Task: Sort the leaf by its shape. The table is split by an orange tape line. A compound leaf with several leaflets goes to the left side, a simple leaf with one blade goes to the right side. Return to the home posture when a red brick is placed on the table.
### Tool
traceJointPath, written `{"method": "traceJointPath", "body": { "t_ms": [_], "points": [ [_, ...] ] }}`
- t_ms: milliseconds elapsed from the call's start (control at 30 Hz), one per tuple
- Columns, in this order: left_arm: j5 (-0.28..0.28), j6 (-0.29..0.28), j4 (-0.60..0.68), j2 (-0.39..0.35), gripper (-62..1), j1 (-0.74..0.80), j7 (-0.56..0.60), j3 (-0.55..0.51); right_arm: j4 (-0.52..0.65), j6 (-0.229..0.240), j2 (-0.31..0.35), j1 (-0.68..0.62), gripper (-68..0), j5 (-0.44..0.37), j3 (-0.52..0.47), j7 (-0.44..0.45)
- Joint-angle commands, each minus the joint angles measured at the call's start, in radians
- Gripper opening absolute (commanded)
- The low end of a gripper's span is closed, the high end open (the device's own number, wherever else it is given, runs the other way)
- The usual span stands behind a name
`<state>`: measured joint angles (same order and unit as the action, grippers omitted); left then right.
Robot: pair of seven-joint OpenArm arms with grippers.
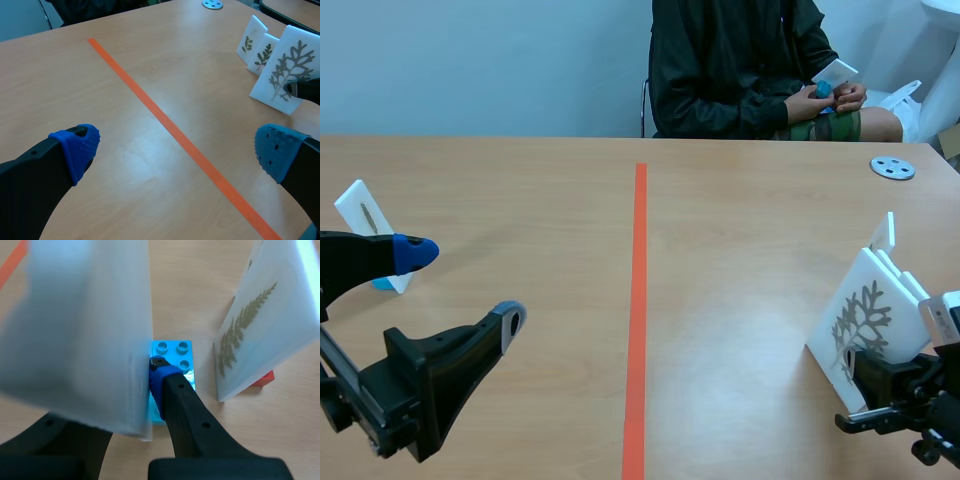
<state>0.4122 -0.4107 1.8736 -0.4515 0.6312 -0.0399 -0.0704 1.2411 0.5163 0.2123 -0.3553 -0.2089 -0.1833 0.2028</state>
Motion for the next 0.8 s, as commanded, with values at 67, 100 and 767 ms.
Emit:
{"method": "traceJointPath", "body": {
  "t_ms": [67, 100, 767],
  "points": [
    [0.010, 0.005, 0.006, 0.003, 1.4, -0.003, 0.021, -0.005, 0.014, -0.010, 0.026, 0.009, -66.2, -0.004, -0.010, 0.018],
    [0.010, 0.005, 0.006, 0.003, 1.4, -0.003, 0.021, -0.005, 0.014, -0.012, 0.026, 0.009, -65.3, -0.005, -0.010, 0.018],
    [0.010, 0.005, 0.006, 0.003, 1.4, -0.003, 0.021, -0.005, 0.020, 0.001, 0.029, 0.009, -29.0, -0.048, -0.104, 0.078]
  ]
}}
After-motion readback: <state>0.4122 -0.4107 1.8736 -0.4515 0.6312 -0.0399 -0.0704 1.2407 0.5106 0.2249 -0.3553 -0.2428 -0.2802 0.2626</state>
